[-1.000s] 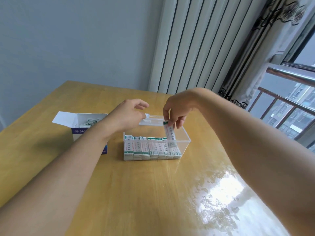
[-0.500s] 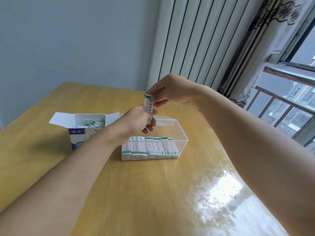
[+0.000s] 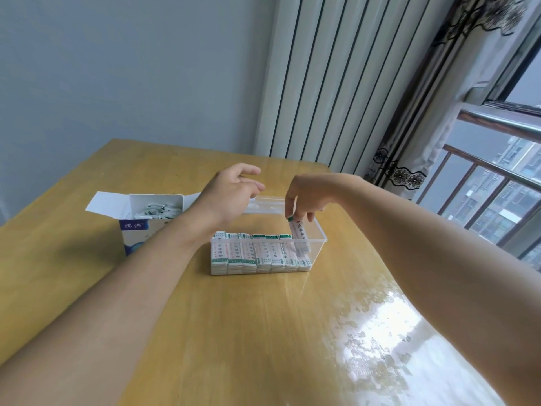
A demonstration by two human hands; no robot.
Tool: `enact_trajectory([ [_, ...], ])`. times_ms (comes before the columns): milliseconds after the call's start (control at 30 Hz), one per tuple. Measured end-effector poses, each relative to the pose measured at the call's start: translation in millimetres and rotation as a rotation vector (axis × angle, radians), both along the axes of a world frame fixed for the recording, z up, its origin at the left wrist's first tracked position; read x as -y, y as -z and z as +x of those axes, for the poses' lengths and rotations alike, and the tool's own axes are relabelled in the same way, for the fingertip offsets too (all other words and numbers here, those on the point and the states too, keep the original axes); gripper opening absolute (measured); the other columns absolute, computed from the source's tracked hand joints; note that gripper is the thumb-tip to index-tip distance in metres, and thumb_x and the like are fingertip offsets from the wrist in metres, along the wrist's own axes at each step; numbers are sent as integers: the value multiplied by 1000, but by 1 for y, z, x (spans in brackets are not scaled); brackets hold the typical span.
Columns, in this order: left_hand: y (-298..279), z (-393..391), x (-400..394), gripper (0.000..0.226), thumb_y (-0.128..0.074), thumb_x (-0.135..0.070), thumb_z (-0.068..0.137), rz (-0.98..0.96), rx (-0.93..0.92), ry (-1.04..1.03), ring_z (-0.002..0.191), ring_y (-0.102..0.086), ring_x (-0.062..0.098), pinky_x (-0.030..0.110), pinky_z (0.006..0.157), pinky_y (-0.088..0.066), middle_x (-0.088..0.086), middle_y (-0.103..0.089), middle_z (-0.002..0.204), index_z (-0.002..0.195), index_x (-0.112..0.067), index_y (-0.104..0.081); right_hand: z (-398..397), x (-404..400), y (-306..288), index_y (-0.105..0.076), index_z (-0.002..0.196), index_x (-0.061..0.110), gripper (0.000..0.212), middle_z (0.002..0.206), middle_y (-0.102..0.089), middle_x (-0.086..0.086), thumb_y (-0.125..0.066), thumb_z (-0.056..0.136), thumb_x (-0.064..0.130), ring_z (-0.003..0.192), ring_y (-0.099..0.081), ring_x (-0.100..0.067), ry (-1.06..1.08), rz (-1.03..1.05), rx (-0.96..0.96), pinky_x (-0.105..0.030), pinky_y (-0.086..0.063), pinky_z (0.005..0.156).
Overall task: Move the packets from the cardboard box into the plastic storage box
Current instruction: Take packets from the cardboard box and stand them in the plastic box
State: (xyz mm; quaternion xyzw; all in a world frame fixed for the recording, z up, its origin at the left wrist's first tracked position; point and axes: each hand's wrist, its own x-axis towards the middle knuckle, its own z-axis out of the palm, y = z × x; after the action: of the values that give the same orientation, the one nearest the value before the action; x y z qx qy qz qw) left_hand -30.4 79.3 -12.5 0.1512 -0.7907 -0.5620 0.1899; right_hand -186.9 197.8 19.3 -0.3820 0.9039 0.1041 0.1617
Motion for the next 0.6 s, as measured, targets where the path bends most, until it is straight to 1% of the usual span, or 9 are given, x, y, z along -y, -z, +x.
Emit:
enact_trajectory([
  [33, 0, 0, 0, 33, -51, -11, 98, 1, 0, -1, 113, -62, 14, 43, 105, -49, -10, -71, 109, 126, -27, -60, -1, 1, 2, -76, 106, 26, 20, 88, -75, 8, -67, 94, 13, 78, -75, -7, -8, 32, -15, -23, -53, 66],
  [100, -1, 0, 1, 32, -51, -11, 98, 7, 0, -3, 112, -63, 13, 42, 104, -50, -10, -71, 108, 124, -27, -61, 0, 4, 5, -77, 110, 23, 20, 86, -72, 13, -66, 95, 14, 74, -72, -3, -47, 95, -66, -27, -58, 81],
  [167, -1, 1, 2, 31, -52, -11, 98, 13, 1, 3, 112, -63, 13, 41, 104, -50, -10, -71, 108, 123, -26, -62, 1, 8, 9, -77, 110, 20, 18, 82, -70, 15, -69, 94, 16, 72, -70, -2, -91, 129, -128, -29, -57, 89],
  [233, -1, 1, 2, 30, -53, -11, 98, 14, 5, 10, 112, -63, 12, 40, 105, -49, -9, -72, 109, 122, -25, -63, 1, 12, 14, -74, 106, 15, 14, 82, -73, 9, -70, 92, 19, 83, -72, -10, -111, 187, -202, -34, -57, 91],
  [300, -1, 1, 2, 30, -55, -10, 97, 13, 9, 10, 111, -63, 12, 40, 105, -49, -9, -72, 109, 123, -24, -64, 3, 15, 19, -69, 98, 13, 11, 75, -72, 4, -72, 90, 21, 92, -72, -18, -124, 247, -255, -39, -59, 89],
  [367, -1, 2, 3, 30, -55, -10, 97, 11, 9, 6, 112, -63, 12, 40, 105, -49, -9, -72, 108, 122, -25, -64, 7, 15, 21, -67, 108, 14, 19, 73, -71, 5, -73, 91, 21, 89, -73, -17, -114, 285, -270, -39, -60, 86],
  [433, -1, 2, 3, 31, -54, -10, 97, 4, 11, 7, 112, -63, 12, 40, 105, -49, -9, -72, 109, 122, -25, -64, 13, 15, 21, -65, 121, 14, 29, 78, -70, 4, -73, 93, 17, 85, -74, -17, -94, 305, -279, -38, -60, 84],
  [500, -2, 2, 3, 32, -53, -8, 98, -2, 13, 9, 112, -63, 12, 40, 104, -50, -8, -72, 109, 123, -24, -64, 16, 16, 22, -63, 129, 12, 35, 83, -71, 2, -69, 95, 13, 87, -74, -18, -77, 329, -275, -38, -60, 86],
  [600, -3, 2, 4, 33, -51, -5, 97, -2, 9, 6, 110, -63, 11, 40, 105, -50, -8, -71, 109, 123, -22, -64, 18, 18, 27, -66, 130, 14, 33, 87, -73, 2, -59, 98, 7, 88, -74, -16, -39, 362, -226, -37, -59, 87],
])
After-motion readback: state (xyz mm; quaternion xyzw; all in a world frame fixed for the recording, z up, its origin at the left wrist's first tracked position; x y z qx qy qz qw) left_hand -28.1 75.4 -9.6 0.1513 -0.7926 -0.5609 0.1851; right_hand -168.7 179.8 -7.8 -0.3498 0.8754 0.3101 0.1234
